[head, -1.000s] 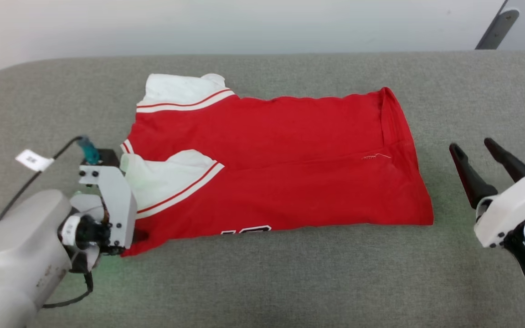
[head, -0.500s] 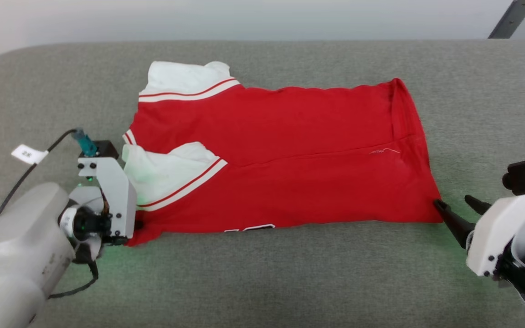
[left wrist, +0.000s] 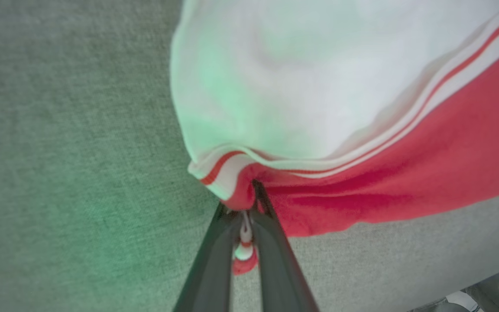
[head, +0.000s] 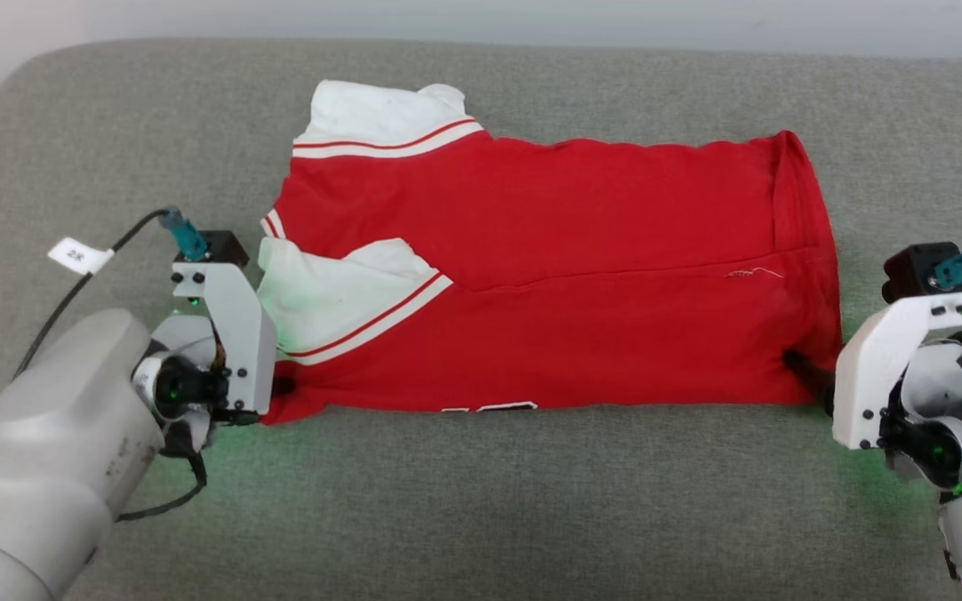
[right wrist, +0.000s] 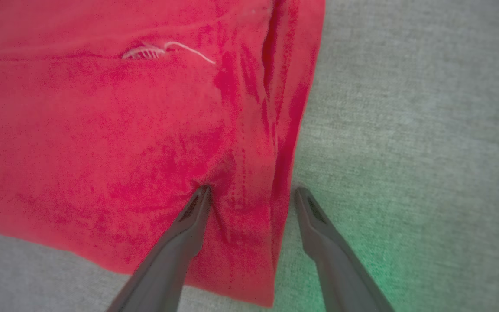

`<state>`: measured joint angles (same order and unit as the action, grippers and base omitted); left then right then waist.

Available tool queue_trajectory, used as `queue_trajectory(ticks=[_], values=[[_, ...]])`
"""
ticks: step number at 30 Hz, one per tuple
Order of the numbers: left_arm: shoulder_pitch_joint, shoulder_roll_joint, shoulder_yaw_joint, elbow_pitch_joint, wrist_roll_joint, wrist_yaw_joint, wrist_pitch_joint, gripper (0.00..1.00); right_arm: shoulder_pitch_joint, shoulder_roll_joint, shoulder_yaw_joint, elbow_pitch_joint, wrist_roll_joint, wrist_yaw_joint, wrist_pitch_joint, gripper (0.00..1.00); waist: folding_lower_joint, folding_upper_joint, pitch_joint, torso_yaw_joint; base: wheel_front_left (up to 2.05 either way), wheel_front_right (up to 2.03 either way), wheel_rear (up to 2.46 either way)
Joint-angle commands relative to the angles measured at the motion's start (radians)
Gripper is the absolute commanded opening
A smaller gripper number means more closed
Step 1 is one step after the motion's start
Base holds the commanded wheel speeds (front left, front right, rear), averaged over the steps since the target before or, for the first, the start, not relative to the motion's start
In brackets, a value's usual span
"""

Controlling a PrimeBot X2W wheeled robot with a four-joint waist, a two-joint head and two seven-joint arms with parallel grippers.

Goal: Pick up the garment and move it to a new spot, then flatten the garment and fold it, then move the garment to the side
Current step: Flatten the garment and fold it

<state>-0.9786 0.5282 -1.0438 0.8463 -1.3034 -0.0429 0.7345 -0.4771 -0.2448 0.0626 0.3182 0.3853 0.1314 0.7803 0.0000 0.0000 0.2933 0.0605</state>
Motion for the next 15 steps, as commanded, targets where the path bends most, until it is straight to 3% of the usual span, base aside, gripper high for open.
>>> queue_trajectory(ticks=[1,2,3,15], values=[[0.035,-0.026,-0.019,0.022,0.011,0.004,-0.014,0.0,0.017,0.012,0.026,0.045,-0.004,-0.001,0.018,1.0,0.0,0.0,0.006,0.007,0.0,0.0,0.0],[0.033,-0.028,-0.019,0.027,0.012,0.0,-0.015,0.0,0.013,0.013,0.035,0.066,-0.002,-0.001,0.023,0.61,0.0,0.0,0.007,0.01,0.0,0.0,0.0],[0.032,-0.03,-0.02,0.032,0.012,-0.001,-0.017,0.0,0.008,0.009,0.052,0.081,-0.007,-0.001,0.028,0.0,0.0,0.0,0.007,0.012,0.0,0.0,0.0],[-0.003,-0.007,-0.012,0.057,0.014,-0.021,-0.008,0.0,-0.038,-0.044,0.035,0.1,0.006,-0.002,0.008,0.0,0.0,0.0,-0.016,0.019,0.0,0.0,0.0]])
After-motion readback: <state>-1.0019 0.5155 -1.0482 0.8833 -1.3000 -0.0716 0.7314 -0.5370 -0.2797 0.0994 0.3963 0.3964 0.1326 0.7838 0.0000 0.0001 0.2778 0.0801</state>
